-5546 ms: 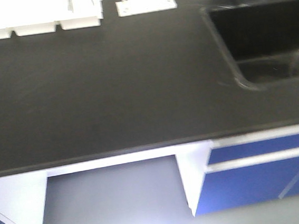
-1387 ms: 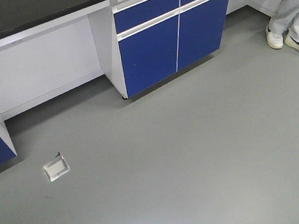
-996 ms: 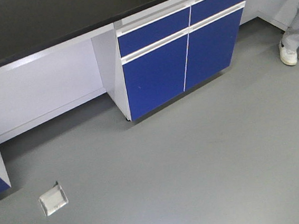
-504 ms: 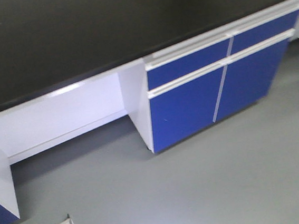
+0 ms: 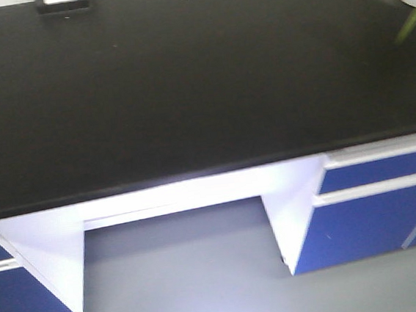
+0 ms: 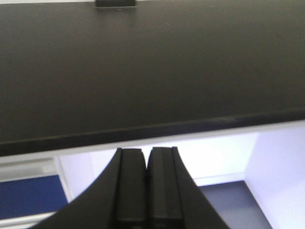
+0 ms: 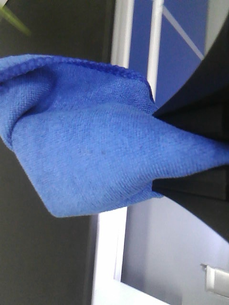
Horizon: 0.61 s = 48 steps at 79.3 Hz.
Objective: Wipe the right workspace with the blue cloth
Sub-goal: 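Drive the base to another bench holding the cloth in the right gripper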
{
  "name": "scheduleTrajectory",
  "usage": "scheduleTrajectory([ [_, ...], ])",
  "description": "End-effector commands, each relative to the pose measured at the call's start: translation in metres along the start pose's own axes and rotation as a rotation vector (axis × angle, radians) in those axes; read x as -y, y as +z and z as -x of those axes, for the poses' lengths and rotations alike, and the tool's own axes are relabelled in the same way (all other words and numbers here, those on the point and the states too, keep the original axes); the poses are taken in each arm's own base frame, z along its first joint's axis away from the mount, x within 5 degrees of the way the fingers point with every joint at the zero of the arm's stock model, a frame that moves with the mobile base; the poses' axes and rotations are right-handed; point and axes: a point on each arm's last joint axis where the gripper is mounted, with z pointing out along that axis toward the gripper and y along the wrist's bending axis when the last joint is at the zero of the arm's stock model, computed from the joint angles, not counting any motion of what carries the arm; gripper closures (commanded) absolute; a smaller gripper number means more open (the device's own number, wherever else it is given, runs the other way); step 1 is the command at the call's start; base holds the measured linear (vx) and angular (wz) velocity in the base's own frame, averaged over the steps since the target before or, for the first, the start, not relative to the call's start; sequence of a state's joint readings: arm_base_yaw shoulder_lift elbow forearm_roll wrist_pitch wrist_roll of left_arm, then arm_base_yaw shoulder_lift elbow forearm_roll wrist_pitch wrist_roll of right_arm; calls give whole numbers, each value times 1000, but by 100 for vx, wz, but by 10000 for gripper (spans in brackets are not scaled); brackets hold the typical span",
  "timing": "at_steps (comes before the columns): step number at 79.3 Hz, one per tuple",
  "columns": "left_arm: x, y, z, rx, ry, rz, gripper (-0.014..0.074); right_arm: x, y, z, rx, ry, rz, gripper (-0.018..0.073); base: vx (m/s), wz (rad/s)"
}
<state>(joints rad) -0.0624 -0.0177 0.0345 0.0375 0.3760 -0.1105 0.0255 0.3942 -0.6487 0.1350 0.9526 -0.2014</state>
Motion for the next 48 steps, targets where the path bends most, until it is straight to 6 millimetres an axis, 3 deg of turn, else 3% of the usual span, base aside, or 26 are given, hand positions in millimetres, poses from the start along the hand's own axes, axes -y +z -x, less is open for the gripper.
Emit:
scheduleTrajectory([
  [1,2,-4,16,119,-1,-19,603,1,-4,13,86,2,-13,563,40,48],
  [20,2,-4,16,119,-1,-19,603,1,-4,13,86,2,-13,563,37,35],
  [48,2,-4,16,119,-1,-19,603,1,-4,13,86,2,-13,563,30,9],
])
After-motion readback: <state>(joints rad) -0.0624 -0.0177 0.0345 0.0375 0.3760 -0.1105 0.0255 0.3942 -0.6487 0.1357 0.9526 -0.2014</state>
